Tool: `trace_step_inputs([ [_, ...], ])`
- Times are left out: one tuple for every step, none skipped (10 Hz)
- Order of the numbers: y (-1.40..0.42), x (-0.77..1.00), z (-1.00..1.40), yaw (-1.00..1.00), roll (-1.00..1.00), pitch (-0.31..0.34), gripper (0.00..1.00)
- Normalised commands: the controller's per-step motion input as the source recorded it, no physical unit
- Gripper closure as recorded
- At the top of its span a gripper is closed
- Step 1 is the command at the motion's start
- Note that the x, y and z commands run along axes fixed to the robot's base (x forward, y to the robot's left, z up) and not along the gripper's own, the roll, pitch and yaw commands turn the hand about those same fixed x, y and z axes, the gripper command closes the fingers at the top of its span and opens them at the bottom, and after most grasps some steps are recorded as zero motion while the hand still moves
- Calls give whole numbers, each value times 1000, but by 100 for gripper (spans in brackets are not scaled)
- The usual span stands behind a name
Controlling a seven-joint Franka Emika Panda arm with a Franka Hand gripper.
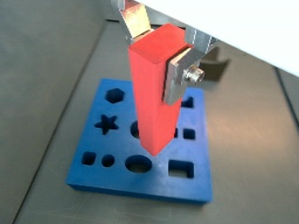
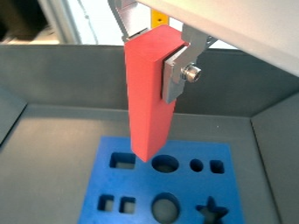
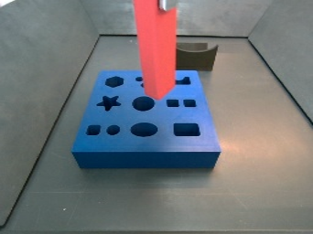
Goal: Insert the rectangle object.
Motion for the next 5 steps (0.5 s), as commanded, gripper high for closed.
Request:
trace_step_inputs([
  [-80, 334, -274, -771, 0, 0, 100],
  [0, 23, -271, -1000, 0, 0, 100],
  [0, 0, -280, -1000, 0, 0, 100],
  [0, 257, -69, -829, -50, 0, 100],
  [0, 20, 0, -51, 0, 7, 100],
])
